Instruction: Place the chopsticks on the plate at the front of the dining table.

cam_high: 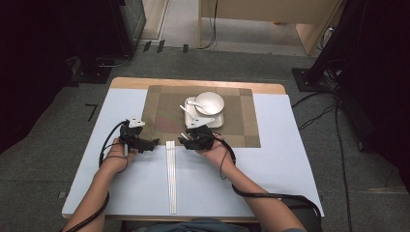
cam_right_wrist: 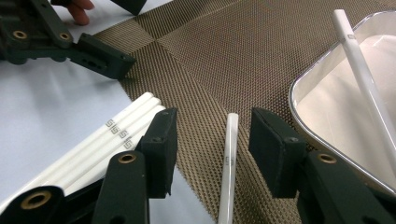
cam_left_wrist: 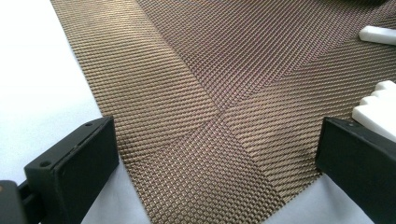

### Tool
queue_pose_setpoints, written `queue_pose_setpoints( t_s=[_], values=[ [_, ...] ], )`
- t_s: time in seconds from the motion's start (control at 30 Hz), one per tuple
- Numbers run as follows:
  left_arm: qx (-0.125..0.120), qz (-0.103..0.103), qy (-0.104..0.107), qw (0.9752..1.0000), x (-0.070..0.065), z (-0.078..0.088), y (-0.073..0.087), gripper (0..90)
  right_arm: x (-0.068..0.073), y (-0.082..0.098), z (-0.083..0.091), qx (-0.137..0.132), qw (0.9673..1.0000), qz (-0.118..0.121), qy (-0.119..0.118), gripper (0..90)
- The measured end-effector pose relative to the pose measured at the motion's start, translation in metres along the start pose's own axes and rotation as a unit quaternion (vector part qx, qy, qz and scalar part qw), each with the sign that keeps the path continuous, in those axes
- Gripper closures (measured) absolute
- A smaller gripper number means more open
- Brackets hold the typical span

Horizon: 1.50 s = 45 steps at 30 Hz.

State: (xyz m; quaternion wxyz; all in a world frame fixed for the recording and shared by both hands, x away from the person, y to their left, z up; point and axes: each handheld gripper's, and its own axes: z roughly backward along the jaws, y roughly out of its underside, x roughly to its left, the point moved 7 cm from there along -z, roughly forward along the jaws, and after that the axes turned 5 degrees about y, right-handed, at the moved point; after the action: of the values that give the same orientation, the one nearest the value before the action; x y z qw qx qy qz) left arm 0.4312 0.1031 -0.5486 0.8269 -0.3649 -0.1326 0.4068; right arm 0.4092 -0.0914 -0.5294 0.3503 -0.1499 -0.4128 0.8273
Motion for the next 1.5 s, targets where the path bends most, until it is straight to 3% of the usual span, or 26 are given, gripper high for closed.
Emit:
queue_pose_setpoints(
  t_s=[0.5, 0.97, 1.5],
  values=[
    [0.002, 0.0, 0.001, 1.0, 0.0, 0.0, 0.0, 0.0, 0.001, 0.001, 0.014, -0.01, 0.9996, -0.022, -0.017, 58.6],
    [0.003, 0.001, 0.002, 1.0, 0.0, 0.0, 0.0, 0.0, -0.005, 0.006, 0.026, -0.01, 0.9992, -0.038, -0.012, 62.1],
    [0.004, 0.001, 0.001, 1.0, 0.0, 0.0, 0.0, 0.0, -0.006, 0.016, 0.037, -0.016, 0.9995, -0.026, 0.002, 65.4]
  ],
)
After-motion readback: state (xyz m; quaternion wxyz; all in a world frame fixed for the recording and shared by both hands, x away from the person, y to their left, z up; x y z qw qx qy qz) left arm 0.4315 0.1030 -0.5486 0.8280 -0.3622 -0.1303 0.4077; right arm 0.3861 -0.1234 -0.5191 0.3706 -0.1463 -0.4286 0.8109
